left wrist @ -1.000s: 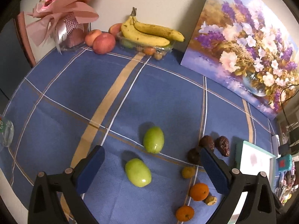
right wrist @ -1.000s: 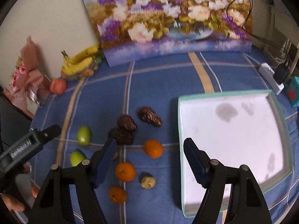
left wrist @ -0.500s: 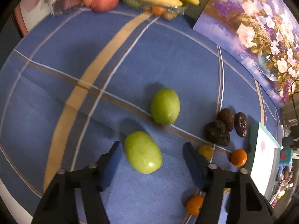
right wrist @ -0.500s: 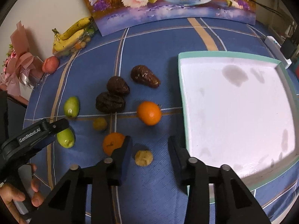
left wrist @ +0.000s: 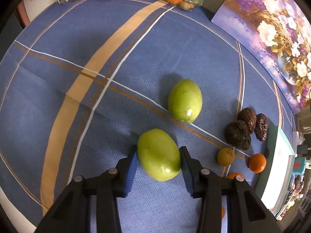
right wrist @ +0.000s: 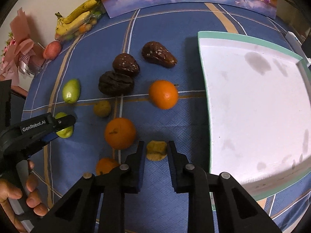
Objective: Organize fruits
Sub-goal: 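Lift the green pear with the left tool toward the white tray while the right tool carries the small fruit, then lower and release the pear in the tray with the left tool while the right tool releases the small fruit, then move both open tools back over the remaining fruit, then grasp the second green pear with the left tool while the right tool grasps an orange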
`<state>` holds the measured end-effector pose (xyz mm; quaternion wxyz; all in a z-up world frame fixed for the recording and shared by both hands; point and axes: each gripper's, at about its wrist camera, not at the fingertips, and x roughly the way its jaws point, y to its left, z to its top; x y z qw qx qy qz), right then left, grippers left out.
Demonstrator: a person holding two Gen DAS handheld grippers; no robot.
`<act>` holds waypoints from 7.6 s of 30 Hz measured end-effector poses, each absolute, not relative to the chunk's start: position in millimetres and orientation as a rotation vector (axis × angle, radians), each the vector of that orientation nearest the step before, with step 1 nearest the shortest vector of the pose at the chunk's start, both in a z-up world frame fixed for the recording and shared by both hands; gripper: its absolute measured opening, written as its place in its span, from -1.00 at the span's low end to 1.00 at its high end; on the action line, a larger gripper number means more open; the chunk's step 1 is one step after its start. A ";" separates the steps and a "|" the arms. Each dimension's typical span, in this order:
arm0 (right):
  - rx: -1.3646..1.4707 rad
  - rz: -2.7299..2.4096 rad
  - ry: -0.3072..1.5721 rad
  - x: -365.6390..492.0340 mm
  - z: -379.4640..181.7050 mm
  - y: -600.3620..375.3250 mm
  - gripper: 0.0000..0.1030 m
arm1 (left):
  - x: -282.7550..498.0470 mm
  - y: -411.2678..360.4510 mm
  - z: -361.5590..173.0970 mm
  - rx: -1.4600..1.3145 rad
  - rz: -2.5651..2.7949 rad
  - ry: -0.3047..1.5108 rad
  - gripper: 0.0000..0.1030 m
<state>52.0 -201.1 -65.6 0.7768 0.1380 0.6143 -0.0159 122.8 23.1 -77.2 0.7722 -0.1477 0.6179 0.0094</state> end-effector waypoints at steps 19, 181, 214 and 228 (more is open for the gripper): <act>0.288 -0.059 1.136 46.2 -2.0 -213.8 -0.57 | 104.9 34.0 -1.9 -0.330 -0.022 1.154 -0.14; 0.242 -0.118 0.961 53.7 5.0 -249.7 0.78 | 113.9 52.5 25.9 -0.294 0.014 0.899 1.00; 0.224 -0.015 1.059 105.1 -14.6 -207.5 0.30 | 153.4 11.1 -10.6 -0.258 -0.129 1.026 0.69; 0.227 -0.043 1.213 102.7 -63.4 -215.3 -0.09 | 159.2 2.2 -71.5 -0.275 -0.100 1.219 0.19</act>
